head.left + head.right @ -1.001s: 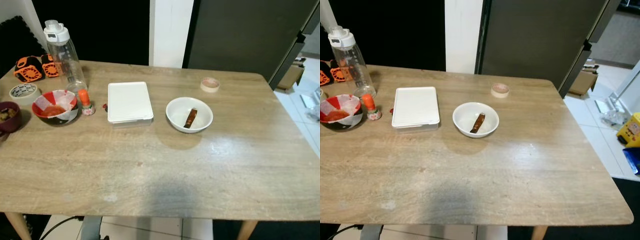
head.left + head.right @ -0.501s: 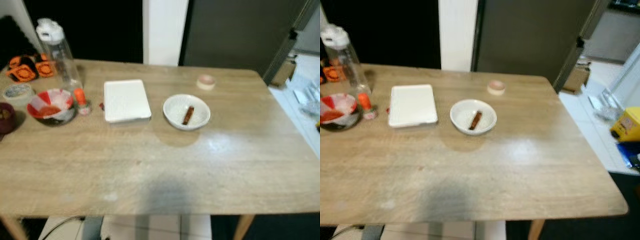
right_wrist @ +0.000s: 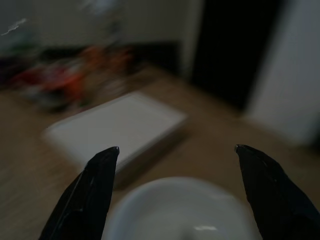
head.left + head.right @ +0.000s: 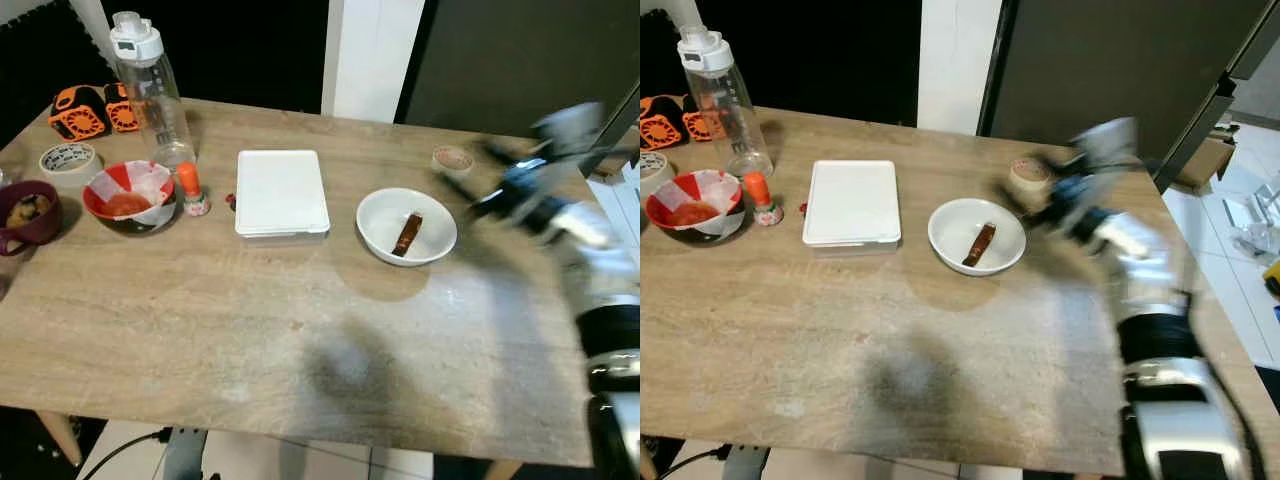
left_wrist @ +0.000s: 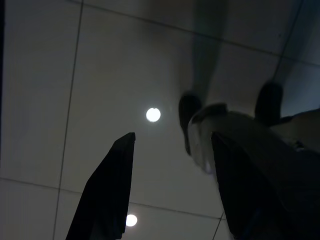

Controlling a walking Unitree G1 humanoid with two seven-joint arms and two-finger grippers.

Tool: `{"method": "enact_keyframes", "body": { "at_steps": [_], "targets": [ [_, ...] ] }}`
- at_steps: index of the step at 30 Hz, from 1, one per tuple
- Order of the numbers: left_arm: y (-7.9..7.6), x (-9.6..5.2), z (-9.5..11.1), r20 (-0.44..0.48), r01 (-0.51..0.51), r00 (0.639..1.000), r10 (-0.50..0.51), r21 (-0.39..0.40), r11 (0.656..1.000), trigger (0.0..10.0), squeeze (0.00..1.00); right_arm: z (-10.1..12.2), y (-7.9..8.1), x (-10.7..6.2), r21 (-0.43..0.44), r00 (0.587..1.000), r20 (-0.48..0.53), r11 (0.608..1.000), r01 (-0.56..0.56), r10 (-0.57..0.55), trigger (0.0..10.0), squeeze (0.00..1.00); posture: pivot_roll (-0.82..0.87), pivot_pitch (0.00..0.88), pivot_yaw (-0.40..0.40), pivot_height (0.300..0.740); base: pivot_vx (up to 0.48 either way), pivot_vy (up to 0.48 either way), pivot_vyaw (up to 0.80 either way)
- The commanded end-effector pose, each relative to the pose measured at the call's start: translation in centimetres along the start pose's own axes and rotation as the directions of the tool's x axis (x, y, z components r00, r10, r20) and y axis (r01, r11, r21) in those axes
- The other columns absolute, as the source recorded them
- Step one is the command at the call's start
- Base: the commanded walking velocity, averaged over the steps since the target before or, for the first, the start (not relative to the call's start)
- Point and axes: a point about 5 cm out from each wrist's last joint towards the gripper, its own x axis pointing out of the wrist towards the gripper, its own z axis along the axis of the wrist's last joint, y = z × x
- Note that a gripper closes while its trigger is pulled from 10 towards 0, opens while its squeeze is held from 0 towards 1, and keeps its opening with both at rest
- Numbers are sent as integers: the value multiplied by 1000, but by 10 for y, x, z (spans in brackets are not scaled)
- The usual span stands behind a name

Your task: Restocking fridge

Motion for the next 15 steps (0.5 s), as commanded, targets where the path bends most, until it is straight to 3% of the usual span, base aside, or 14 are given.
{"method": "enact_keyframes", "body": {
  "at_steps": [1,4,7,11,15],
  "targets": [
    [5,-2,-9,-35,-11,999,11,2,1000,10000,0,-15,4,4,-52,990,-124,996,-73,66,10000,0,50,63,-78,740,0,0,0],
    [5,-2,-9,-37,-13,999,13,3,1000,10000,0,-20,9,10,-60,975,-190,989,-133,119,10000,0,53,63,-80,740,0,0,0],
    [5,-2,-8,-36,-15,999,15,-1,1000,10000,0,-28,12,11,-93,935,-325,979,-182,142,10000,0,53,63,-80,740,0,0,0],
    [5,-2,-8,-35,-16,999,15,-2,1000,10000,0,-30,12,10,-109,924,-357,977,-185,135,10000,0,53,63,-80,740,0,0,0],
    [5,-2,-8,-34,-12,999,12,-3,1000,10000,0,-41,15,6,-115,879,-451,967,-229,155,10000,0,56,63,-83,740,0,0,0]
  ]
}}
